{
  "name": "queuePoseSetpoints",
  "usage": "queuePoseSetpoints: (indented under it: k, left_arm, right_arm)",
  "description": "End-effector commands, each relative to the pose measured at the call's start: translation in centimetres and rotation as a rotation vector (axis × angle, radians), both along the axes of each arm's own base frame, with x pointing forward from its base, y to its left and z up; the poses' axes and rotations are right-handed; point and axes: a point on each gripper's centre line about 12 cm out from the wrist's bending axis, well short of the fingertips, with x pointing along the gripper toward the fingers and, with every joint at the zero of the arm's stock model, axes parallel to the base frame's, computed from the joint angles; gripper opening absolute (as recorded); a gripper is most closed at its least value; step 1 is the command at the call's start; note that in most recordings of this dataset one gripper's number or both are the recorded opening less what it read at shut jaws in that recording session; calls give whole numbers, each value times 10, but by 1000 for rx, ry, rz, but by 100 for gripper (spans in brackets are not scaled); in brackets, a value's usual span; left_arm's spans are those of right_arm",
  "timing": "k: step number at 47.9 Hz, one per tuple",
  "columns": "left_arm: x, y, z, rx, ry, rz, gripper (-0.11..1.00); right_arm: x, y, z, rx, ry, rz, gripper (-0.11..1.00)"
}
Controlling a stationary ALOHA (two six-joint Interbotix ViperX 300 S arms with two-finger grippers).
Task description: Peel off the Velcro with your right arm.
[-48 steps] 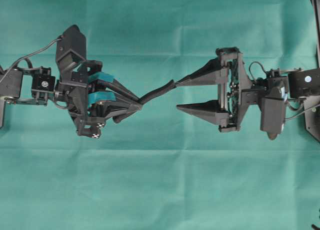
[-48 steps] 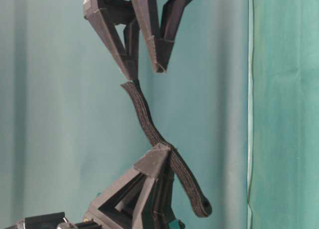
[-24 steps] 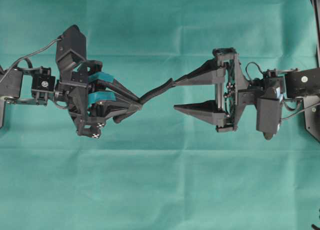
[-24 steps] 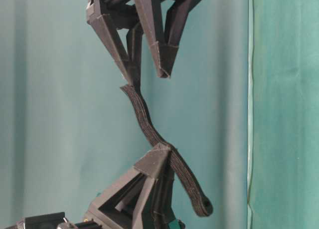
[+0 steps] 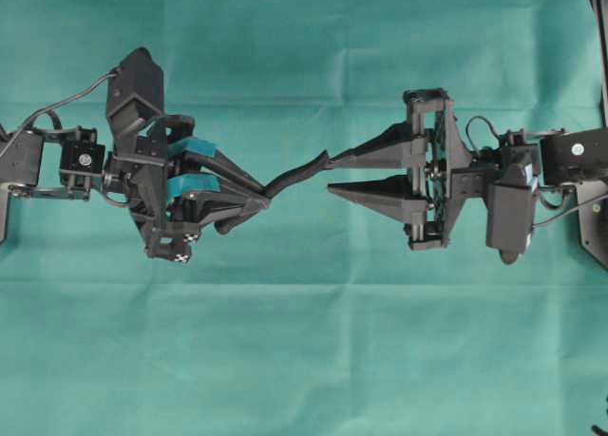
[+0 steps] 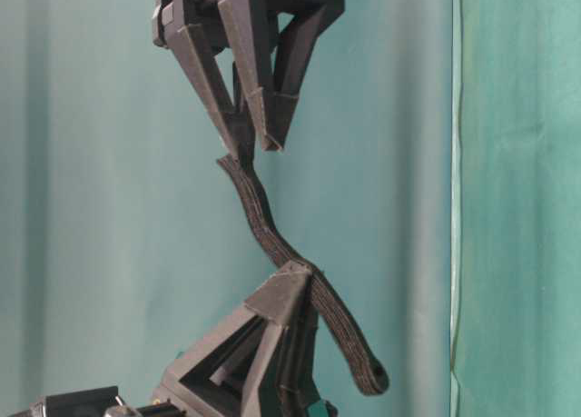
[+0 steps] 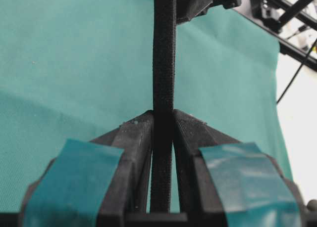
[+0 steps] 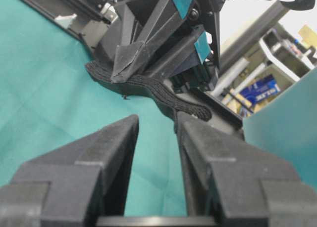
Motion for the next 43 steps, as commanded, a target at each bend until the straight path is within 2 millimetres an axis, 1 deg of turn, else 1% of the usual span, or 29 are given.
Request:
queuePoseSetpoints:
  k: [1,6,18,43]
  left_arm:
    - [1,1,12,-6,-40,5,10]
    - [1,1,12,-6,-41,5,10]
    - [1,1,12,-4,-40,5,10]
    - [2,1,12,-4,-41,5,10]
  right_arm:
    - [3,1,12,1,-44,5,0]
    - [3,1,13,2,-53,6,-1]
    - [3,1,14,2,-59,7,-9]
    - [2,1,11,5,-53,3,-9]
